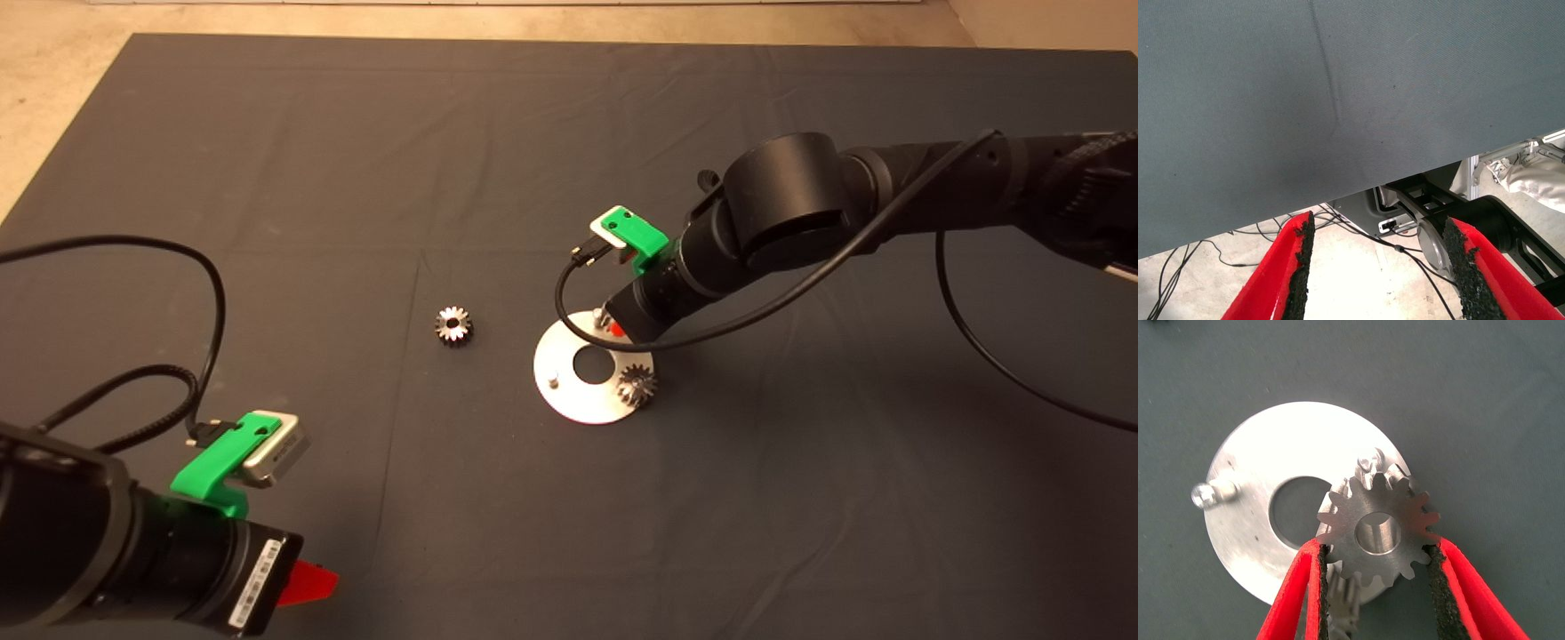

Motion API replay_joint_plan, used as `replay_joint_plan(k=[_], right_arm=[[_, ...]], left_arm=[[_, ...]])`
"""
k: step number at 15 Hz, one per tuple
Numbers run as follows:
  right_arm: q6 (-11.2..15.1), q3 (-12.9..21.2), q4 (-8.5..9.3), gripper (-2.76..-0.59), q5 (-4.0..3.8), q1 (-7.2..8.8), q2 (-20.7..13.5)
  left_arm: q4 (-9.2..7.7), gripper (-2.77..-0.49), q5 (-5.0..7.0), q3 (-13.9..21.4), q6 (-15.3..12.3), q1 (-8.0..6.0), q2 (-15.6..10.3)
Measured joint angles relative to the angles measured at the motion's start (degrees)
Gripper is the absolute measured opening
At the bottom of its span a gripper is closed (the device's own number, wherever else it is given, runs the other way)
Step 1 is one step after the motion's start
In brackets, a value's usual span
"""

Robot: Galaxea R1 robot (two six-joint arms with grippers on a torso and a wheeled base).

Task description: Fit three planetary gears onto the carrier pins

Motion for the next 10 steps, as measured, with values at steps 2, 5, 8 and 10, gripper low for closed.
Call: replay_joint_plan(k=[2, 5, 8, 10], right_arm=[[-0.1, -1.6, 0.0, -2.55, 0.2, 0.0, 2.0], [-0.2, -3.1, 0.0, -2.55, 0.24, 0.02, 3.6], [-0.2, -3.2, 0.01, -2.55, -0.22, 0.02, 3.5], [-0.2, -3.2, 0.0, -2.55, -1.44, 0.02, 3.5]], left_arm=[[-0.02, -1.95, 0.01, 0.0, 0.0, 0.0, 0.0], [-0.02, -1.95, 0.01, 0.0, 0.0, -0.02, 0.0], [-0.02, -1.95, 0.01, 0.0, 0.0, 0.0, 0.0], [-0.02, -1.95, 0.01, 0.0, 0.0, 0.0, 0.0]])
